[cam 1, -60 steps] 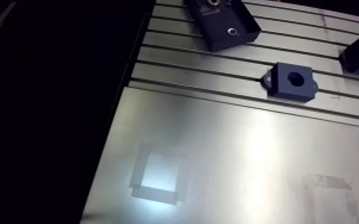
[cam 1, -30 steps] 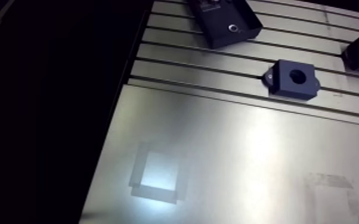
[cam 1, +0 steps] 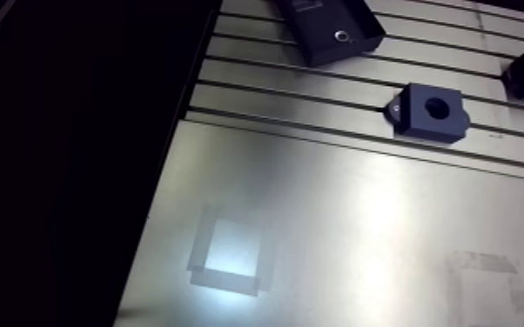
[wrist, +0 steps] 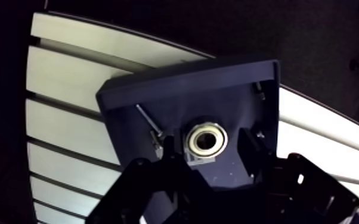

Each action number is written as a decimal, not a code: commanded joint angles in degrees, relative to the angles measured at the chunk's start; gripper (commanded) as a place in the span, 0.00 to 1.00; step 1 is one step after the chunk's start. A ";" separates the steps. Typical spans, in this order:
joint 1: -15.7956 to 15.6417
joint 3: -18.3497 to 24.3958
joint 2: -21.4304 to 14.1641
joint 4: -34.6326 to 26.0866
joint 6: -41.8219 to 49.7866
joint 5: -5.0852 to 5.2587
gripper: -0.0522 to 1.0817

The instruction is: Pick up the bearing and press it into the housing until flush.

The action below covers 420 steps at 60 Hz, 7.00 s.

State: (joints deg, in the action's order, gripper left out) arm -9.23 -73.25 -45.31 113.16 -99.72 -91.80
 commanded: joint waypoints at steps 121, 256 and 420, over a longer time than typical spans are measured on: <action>-0.16 0.58 -0.74 -0.69 -0.17 -0.44 0.54; 15.72 -35.48 -31.54 4.72 1.61 -0.70 0.56; 18.82 -46.68 -30.84 15.38 -3.07 -0.53 0.56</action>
State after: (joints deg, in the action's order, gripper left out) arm 9.57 -119.93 -76.38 128.55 -102.82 -92.33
